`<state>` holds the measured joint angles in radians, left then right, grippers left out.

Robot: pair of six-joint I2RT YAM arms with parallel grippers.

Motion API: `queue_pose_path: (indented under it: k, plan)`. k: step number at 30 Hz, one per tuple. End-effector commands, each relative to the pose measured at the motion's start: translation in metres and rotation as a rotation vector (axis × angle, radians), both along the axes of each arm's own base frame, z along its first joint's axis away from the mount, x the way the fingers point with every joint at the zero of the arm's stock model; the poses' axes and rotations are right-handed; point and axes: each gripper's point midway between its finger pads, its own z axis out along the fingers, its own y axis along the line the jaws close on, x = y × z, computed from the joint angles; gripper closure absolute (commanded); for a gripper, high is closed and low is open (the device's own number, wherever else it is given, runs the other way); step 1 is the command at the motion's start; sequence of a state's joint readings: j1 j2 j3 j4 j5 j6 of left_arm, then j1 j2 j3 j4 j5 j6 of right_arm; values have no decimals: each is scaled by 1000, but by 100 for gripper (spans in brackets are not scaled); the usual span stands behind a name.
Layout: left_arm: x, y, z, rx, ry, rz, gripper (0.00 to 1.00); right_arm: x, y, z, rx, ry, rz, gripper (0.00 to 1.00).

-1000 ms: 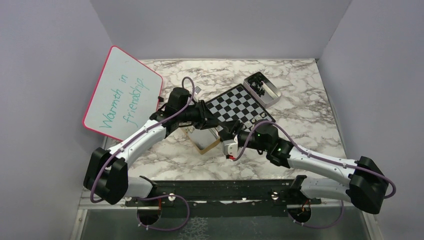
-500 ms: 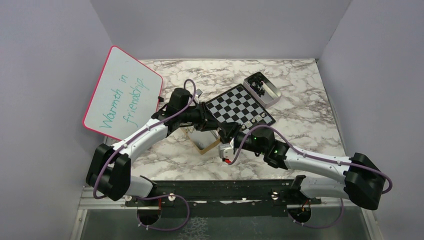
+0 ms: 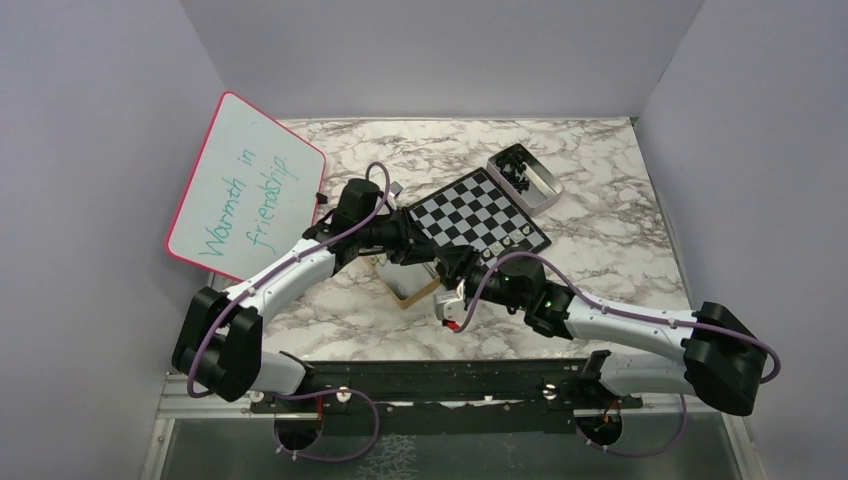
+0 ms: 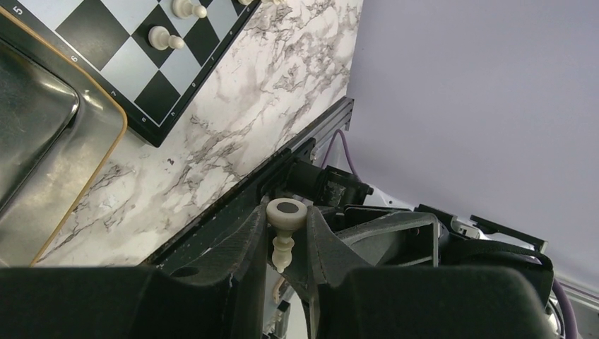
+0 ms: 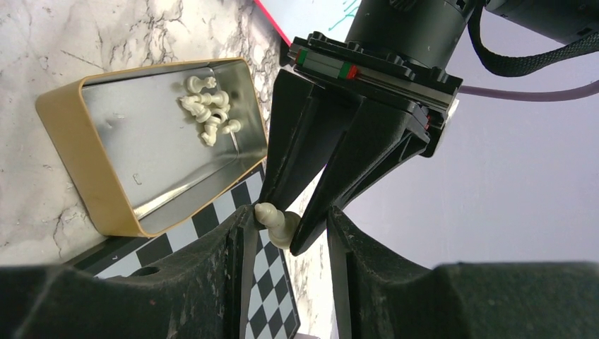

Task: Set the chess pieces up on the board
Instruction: Adjust the chess piece.

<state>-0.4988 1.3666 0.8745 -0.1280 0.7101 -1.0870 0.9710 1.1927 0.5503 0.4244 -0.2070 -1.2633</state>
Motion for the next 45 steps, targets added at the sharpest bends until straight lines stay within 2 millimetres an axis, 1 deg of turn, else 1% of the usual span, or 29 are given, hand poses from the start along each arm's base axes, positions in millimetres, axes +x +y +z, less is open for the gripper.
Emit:
queue_pose_path:
  k: [1, 5, 9, 11, 14, 15, 19, 26, 28, 31, 34, 36, 38, 39, 42, 45]
  plan:
    - [-8, -5, 13, -63, 8, -33, 77, -6, 7, -2, -25, -17, 34, 54]
    - [-7, -5, 14, -65, 15, -24, 77, -8, 9, 0, -37, -31, 41, 55]
    - [-8, -5, 14, -71, 19, -19, 77, -9, 9, 0, -46, -37, 40, 60]
    - [-8, -4, 14, -73, 22, -13, 77, -10, 9, -3, -56, -36, 46, 65]
    - [-9, -3, 14, -75, 21, -12, 77, -13, 11, 0, -46, -36, 61, 68]
    - [-10, -3, 14, -76, 22, -11, 77, -14, 12, 1, -45, -39, 66, 68]
    - [-9, -1, 12, -82, 33, 1, 77, -19, 16, 8, -33, -55, 78, 60]
    - [-9, 0, 13, -103, 47, 15, 77, -27, 16, 11, -49, -56, 84, 56]
    - [-9, 1, 15, -105, 43, 18, 77, -27, 15, 7, -63, -55, 82, 57]
    - [-9, 2, 16, -107, 38, 22, 77, -26, 15, 2, -89, -71, 81, 62]
    - [-10, 4, 15, -110, 54, 27, 77, -29, 17, 8, -72, -80, 96, 64]
    - [-9, 4, 14, -118, 56, 35, 77, -32, 19, 9, -77, -86, 110, 66]
    - [-8, 5, 13, -122, 60, 41, 77, -32, 20, 9, -80, -85, 109, 66]
    - [-8, 5, 13, -125, 62, 42, 77, -32, 19, 4, -101, -82, 108, 66]
    - [-7, 4, 17, -138, 62, 44, 77, -32, 19, 0, -116, -86, 107, 65]
    - [-5, 4, 18, -142, 57, 52, 77, -34, 19, 3, -102, -76, 104, 65]
